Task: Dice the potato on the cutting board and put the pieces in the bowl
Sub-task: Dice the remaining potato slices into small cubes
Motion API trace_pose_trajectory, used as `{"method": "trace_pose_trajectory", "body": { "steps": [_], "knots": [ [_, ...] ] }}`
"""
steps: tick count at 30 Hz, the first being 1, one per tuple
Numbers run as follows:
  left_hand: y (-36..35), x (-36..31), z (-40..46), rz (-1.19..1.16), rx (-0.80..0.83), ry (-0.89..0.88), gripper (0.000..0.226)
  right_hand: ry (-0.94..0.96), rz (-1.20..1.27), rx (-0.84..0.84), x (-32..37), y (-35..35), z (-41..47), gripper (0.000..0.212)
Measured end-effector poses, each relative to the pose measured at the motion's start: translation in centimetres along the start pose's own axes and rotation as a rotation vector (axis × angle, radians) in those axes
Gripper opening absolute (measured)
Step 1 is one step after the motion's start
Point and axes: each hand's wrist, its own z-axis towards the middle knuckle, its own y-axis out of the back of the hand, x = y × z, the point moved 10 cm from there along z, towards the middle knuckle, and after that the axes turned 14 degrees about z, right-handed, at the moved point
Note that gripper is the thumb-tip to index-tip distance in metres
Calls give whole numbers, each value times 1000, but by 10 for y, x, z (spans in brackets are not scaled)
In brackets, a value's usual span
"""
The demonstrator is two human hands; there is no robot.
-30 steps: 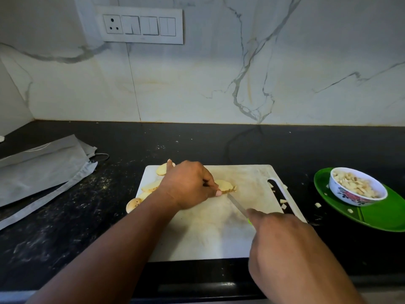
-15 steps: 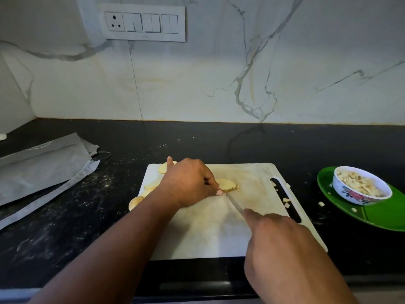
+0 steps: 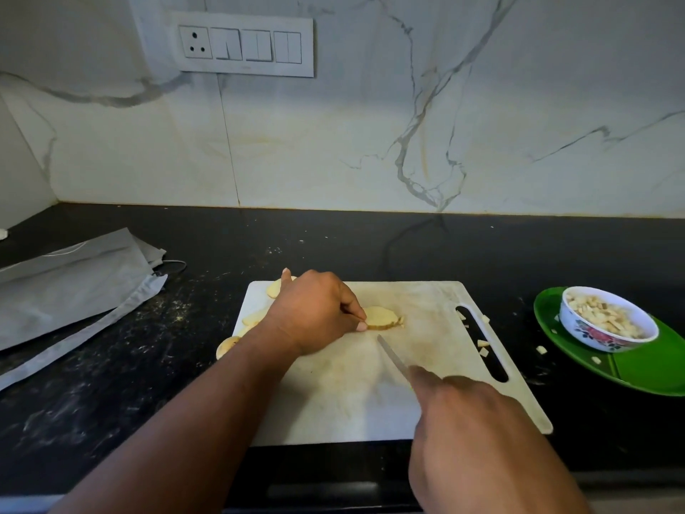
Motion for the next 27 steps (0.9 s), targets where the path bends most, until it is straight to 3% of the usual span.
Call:
{"method": "trace_pose_trajectory", "body": {
  "steps": [5, 8, 15, 21, 24, 27],
  "knots": [
    [2, 0, -3, -7, -24, 11, 4, 21, -37, -184, 10, 15, 20, 48],
    [4, -2, -4, -13, -30, 12, 6, -7, -29, -144, 12, -4, 34, 47],
    [1, 3, 1, -14, 4, 45, 5, -57, 17, 48, 2, -15, 3, 72],
    [0, 3, -2, 6, 16, 32, 3, -23, -38, -168, 3, 10, 22, 54],
    [0, 2, -4, 4, 14, 38, 5, -19, -3, -163, 5, -2, 35, 44],
    [0, 2, -3, 7, 13, 34, 5, 7, 26, -168, 5, -8, 36, 48]
  ]
}}
